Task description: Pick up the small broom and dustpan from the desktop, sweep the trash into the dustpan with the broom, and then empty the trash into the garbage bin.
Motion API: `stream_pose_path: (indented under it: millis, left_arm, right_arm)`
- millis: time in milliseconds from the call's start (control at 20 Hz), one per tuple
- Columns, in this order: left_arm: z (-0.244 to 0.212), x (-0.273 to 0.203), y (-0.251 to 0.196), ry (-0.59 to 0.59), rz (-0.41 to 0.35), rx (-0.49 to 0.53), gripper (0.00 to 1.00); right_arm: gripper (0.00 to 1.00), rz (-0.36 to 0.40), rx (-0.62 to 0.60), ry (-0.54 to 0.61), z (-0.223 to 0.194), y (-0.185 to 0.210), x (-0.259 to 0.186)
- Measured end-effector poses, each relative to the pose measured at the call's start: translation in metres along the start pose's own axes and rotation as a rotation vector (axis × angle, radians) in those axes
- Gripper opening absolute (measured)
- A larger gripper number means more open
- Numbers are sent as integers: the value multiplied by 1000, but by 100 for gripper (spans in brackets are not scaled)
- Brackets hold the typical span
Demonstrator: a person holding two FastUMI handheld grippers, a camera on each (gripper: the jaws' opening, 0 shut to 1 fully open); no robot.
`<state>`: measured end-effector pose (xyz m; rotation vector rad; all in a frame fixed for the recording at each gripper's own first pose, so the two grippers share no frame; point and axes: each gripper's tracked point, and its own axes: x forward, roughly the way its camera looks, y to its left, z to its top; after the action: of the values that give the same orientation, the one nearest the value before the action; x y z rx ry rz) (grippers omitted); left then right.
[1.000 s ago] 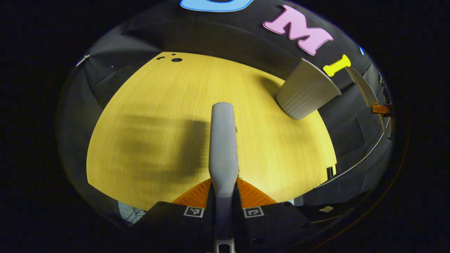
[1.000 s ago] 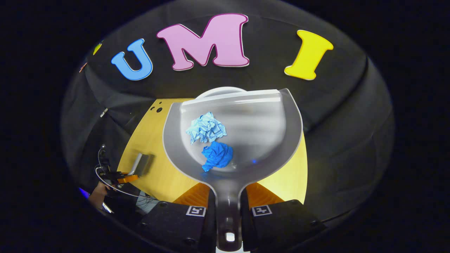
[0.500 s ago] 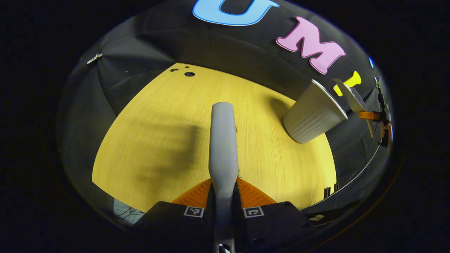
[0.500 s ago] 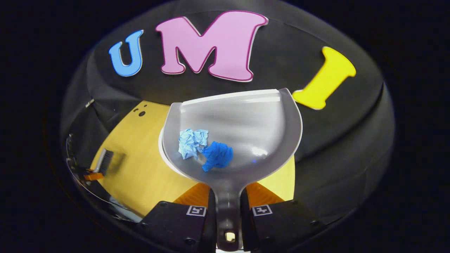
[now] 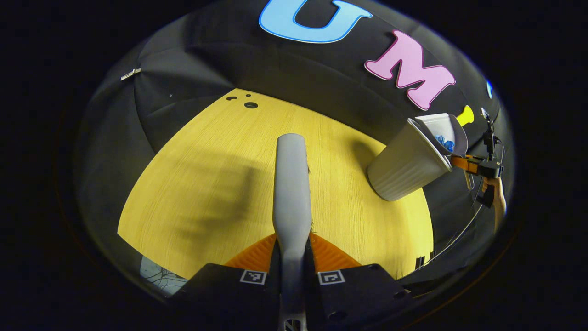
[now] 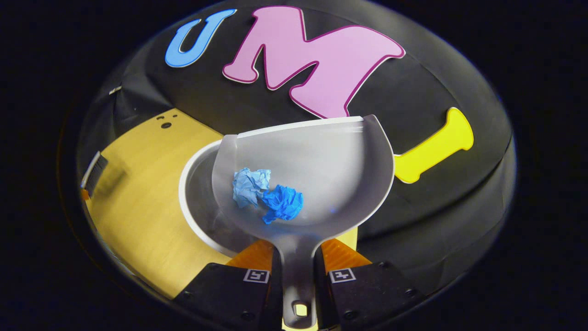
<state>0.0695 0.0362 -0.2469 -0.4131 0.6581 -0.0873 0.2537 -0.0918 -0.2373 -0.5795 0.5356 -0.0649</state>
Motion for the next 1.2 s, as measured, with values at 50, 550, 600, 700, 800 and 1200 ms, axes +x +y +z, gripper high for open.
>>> stream_pose_path:
  millis: [50,550,600,700,800,1200]
  left_arm:
    - [-1,0,0,2,0,-2,29]
    - [-8,2,8,40,15,7,29]
    - [-9,2,8,45,17,21,26]
    - [-7,2,4,48,5,31,26]
    - [-7,4,3,56,-1,37,29]
    - [-13,6,1,91,-19,61,26]
  right_arm:
    - [33,-12,-19,-10,1,-1,3]
    - [32,-217,-380,-65,0,-7,11]
    - [32,-248,-434,-78,3,-9,9]
    - [32,-297,-533,-108,12,-7,5]
    - [32,-304,-576,-116,15,-6,4]
    - [32,-427,-806,-152,29,-42,-24]
